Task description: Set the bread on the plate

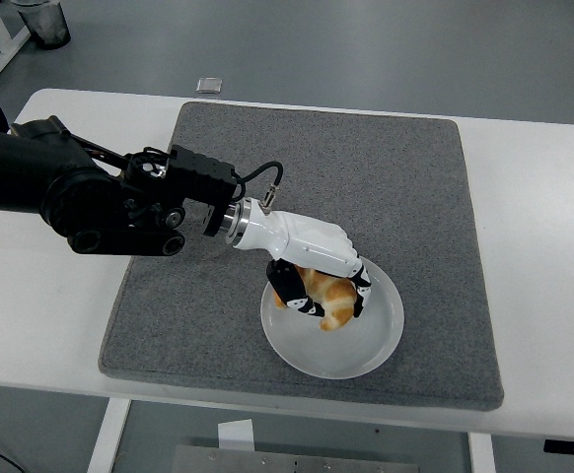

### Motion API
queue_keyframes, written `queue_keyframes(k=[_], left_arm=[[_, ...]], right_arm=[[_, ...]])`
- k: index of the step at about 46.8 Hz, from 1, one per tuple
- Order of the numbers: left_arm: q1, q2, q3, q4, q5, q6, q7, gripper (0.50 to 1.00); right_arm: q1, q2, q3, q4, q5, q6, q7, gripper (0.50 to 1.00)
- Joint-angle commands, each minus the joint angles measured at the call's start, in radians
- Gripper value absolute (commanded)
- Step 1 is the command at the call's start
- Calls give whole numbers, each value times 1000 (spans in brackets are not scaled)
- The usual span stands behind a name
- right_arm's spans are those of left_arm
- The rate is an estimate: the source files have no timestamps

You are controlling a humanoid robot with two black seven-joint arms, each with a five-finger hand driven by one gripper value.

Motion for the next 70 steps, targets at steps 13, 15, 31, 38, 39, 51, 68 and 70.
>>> queue_keyframes(k=[13, 15, 31, 38, 39, 51, 68, 70], left_arm=[[54, -35, -2, 48, 6, 8, 0, 500], [56, -43, -3, 55, 6, 9, 0, 500], [90, -63, -8, 89, 6, 20, 0, 500], [100, -63, -9, 92, 6, 23, 0, 500], [100, -63, -8, 94, 6, 23, 0, 500], [111, -65, -9, 109, 5, 32, 0, 500], [126, -63, -14, 129, 0, 78, 0, 500], [126, -63, -14, 129, -2, 87, 0, 500]], right_arm=[[0, 0, 0, 0, 0, 0, 0, 952], [0, 0, 0, 0, 0, 0, 0, 952], [0, 0, 0, 0, 0, 0, 0, 952], [0, 0, 0, 0, 0, 0, 0, 952], [0, 0, 0, 0, 0, 0, 0, 952], [0, 0, 0, 0, 0, 0, 0, 954], [2, 0, 0, 0, 0, 0, 0, 952], [0, 0, 0, 0, 0, 0, 0, 952]])
